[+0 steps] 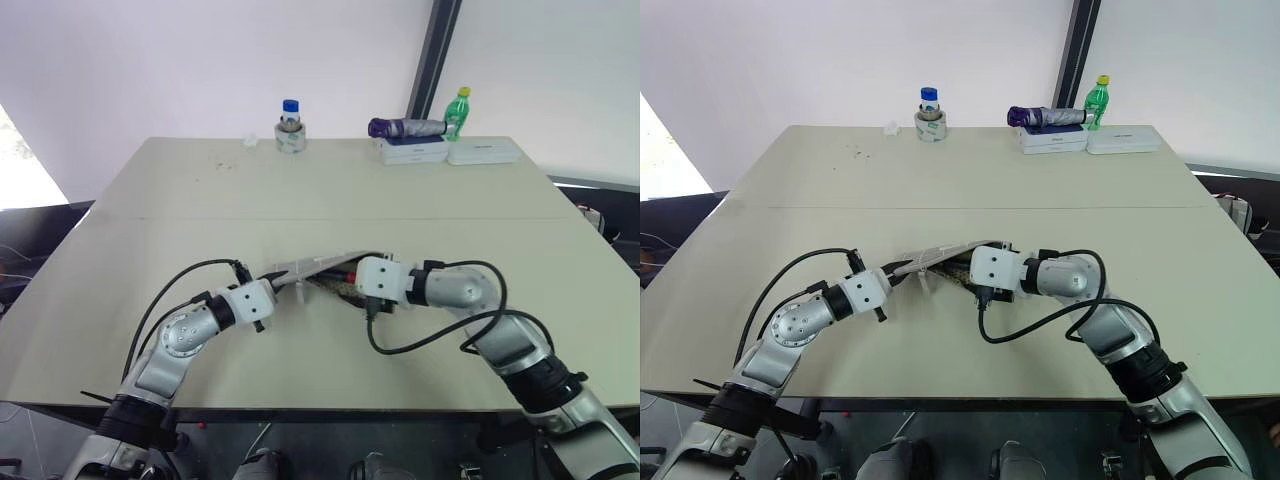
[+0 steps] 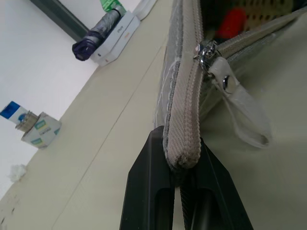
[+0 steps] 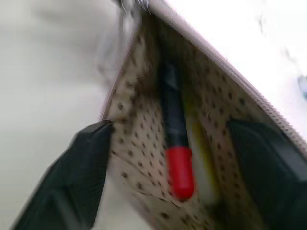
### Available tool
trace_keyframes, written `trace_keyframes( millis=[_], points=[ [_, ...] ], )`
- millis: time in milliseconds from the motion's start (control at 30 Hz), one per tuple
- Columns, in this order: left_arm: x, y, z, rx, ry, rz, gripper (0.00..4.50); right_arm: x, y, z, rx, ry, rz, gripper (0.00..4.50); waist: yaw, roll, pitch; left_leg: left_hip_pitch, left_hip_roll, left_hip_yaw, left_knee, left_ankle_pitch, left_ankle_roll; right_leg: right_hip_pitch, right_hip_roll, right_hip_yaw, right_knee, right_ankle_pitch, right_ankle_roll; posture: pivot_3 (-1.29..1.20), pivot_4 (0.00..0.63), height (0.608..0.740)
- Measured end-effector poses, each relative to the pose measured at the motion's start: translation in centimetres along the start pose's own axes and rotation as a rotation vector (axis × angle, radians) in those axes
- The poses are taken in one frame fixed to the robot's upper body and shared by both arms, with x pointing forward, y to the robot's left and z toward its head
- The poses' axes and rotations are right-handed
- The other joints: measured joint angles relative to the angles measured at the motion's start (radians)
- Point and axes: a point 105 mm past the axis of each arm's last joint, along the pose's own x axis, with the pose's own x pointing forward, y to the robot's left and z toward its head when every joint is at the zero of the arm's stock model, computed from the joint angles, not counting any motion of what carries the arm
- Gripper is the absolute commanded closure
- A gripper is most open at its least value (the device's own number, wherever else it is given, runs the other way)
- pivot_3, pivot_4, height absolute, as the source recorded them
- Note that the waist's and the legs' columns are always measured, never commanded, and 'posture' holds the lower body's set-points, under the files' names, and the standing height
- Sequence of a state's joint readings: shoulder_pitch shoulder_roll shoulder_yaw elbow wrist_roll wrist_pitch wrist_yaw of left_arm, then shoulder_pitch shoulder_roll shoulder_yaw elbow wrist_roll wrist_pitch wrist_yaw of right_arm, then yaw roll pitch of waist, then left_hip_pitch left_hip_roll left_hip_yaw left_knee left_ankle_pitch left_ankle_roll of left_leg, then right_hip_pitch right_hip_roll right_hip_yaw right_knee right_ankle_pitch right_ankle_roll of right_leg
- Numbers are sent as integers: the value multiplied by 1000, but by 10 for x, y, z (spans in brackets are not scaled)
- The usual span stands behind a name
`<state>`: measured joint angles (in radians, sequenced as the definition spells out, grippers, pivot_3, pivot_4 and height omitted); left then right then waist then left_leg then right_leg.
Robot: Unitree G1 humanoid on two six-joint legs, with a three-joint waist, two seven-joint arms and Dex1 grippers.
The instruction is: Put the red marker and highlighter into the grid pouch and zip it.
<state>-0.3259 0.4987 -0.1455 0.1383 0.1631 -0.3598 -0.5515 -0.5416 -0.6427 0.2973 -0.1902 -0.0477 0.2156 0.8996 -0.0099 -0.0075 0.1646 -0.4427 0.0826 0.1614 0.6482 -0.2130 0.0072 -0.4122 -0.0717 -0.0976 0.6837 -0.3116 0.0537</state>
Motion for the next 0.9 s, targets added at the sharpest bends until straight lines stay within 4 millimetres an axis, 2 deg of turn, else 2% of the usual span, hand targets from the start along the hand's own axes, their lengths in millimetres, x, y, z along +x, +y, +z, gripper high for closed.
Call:
trace_keyframes(
  millis=[100, 200, 300, 400, 467, 533, 633, 767, 900],
  points=[
    [2, 1, 0, -34, 0, 18, 4500, -13, -1, 13, 20, -72, 22, 801, -1, 0, 0, 0, 0, 0, 0, -1, 1, 1, 0, 0, 0, 0, 0, 0, 150, 738],
    [4, 0, 0, -79, 1, 31, 4500, -26, -7, 23, 111, -148, 7, 801, -1, 0, 0, 0, 0, -1, 0, -1, 1, 1, 0, 0, 0, 0, 0, 0, 150, 738],
    [6, 4, -2, -133, 11, 72, 4500, -37, -14, 40, 358, -303, -18, 801, -1, 0, 0, 1, 0, -2, 0, -1, 1, 1, 0, 1, 0, 0, 0, 0, 150, 738],
    [12, 7, 1, -168, 5, 103, 4500, -35, 15, 31, 587, -310, 69, 801, 4, -1, -1, 1, 0, -3, 0, -1, 2, 3, -2, 0, -1, 0, 0, 0, 150, 738],
    [14, 7, 3, -171, 5, 109, 4500, -24, 44, 16, 699, -275, 105, 801, 2, -1, -1, 1, 0, -2, 0, -1, 2, 3, -2, 0, -1, 0, 0, 0, 150, 738],
    [17, 6, 5, -166, 6, 107, 4500, -13, 60, 13, 770, -278, 118, 801, -3, -1, 0, 1, 0, -2, 1, -1, 2, 2, -1, 0, -1, 0, 0, 0, 150, 738],
    [23, 1, 11, -168, -2, 88, 4500, -1, 56, 13, 779, -269, 65, 801, -6, -1, -1, 2, 0, -3, 1, -1, 2, 3, 0, 0, 0, 0, 0, 0, 150, 738],
    [29, -3, 19, -163, -16, 69, 4500, 35, 52, -4, 856, -227, -74, 801, -3, -1, -1, 1, 0, -2, 1, -1, 1, 2, 1, 0, 0, 0, 0, 0, 150, 738],
    [29, -3, 17, -158, 0, 64, 4500, 57, 39, -4, 910, -248, -171, 801, -1, -1, -1, 1, 0, -2, 1, 1, -2, 2, 1, 0, 0, 0, 0, 0, 150, 738]
  ],
)
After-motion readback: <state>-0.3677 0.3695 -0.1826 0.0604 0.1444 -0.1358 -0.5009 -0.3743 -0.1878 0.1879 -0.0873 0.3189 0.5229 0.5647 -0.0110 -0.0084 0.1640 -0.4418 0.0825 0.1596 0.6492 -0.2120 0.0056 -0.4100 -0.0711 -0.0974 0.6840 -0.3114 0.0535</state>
